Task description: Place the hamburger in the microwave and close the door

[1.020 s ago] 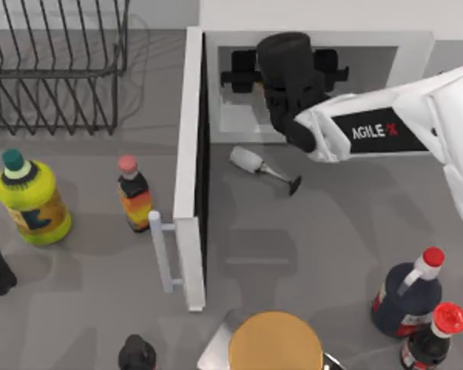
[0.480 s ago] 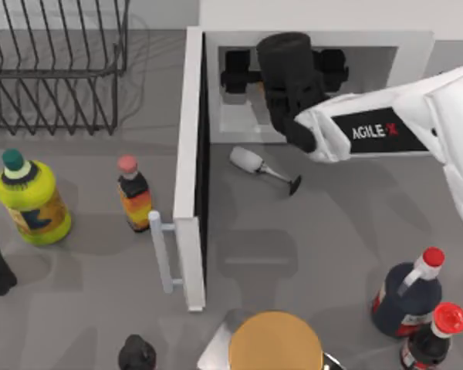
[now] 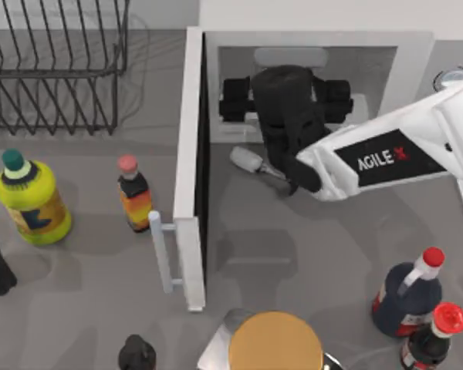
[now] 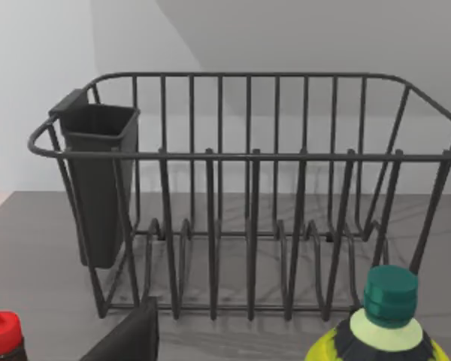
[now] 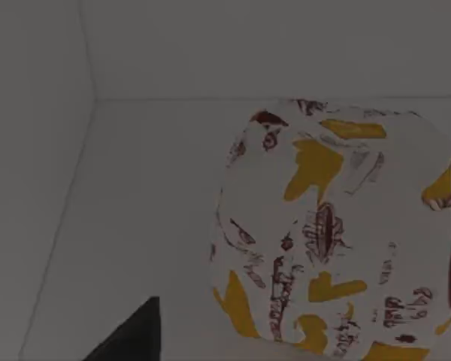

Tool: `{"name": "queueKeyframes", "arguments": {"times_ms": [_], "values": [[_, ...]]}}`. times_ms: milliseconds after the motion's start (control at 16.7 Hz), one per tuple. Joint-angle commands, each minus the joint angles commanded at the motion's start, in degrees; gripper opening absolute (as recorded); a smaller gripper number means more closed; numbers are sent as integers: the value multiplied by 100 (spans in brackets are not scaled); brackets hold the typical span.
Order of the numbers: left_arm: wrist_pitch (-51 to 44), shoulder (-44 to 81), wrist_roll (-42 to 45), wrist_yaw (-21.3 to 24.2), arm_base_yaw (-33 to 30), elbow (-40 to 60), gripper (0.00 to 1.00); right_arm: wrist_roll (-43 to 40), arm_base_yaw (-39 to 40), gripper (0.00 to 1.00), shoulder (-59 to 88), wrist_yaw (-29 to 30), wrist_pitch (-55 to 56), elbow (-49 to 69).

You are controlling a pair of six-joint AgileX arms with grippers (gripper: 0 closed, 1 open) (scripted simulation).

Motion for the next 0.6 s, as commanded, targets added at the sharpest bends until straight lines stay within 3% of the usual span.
{"name": "queueKeyframes", "arguments": {"times_ms": [360,600], "values": [[0,0,0,0,0,0,100,386,836,100,-1172,659,861,-2313],[0,0,0,0,0,0,100,510,1171,100,-1554,931,1162,-3116]]}}
